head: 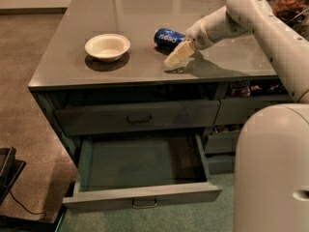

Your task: Place pepsi can into middle drawer

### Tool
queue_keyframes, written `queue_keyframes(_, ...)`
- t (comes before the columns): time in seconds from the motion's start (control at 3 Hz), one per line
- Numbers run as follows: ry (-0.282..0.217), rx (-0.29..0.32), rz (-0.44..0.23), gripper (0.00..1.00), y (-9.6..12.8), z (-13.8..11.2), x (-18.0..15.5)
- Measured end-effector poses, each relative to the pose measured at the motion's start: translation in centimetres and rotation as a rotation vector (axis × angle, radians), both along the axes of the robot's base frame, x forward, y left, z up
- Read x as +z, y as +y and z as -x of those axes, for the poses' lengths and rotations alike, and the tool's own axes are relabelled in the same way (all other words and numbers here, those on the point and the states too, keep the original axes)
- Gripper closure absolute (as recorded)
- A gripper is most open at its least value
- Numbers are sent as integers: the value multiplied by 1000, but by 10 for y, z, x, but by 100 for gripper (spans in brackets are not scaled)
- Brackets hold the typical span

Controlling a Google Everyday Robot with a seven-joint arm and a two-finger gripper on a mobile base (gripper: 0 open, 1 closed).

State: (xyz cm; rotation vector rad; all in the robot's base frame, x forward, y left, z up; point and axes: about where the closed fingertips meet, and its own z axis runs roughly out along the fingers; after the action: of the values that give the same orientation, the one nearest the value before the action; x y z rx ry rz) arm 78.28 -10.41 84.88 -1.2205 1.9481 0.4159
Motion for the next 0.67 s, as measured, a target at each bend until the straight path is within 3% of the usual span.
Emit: queue_keyframes(0.67,-21,-20,-47,41,15,9,5)
